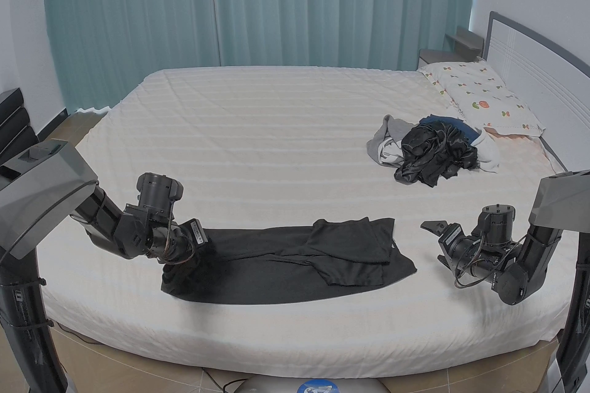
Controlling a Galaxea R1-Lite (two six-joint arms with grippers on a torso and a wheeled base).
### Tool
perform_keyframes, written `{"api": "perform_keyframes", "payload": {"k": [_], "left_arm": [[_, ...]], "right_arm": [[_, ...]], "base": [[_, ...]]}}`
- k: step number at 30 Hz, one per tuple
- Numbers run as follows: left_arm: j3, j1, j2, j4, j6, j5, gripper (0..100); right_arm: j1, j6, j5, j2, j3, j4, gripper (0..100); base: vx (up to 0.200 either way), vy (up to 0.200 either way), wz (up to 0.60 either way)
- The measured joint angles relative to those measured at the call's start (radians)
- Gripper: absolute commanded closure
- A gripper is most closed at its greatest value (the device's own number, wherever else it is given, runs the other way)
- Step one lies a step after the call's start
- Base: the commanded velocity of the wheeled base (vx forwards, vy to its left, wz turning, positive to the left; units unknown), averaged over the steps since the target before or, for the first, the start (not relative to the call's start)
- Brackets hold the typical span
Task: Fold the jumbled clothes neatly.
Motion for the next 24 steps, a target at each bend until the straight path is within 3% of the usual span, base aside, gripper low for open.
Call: {"api": "perform_keyframes", "payload": {"k": [10,24], "left_arm": [[-0.231,-0.108,-0.014,0.289,-0.104,0.025,100],[-0.414,-0.221,0.056,0.406,-0.140,0.028,100]], "right_arm": [[-0.006,0.000,0.000,0.006,0.000,0.000,0],[0.004,0.000,0.000,0.020,-0.001,-0.003,0]], "base": [[0.000,-0.200,0.00],[0.000,-0.200,0.00]]}}
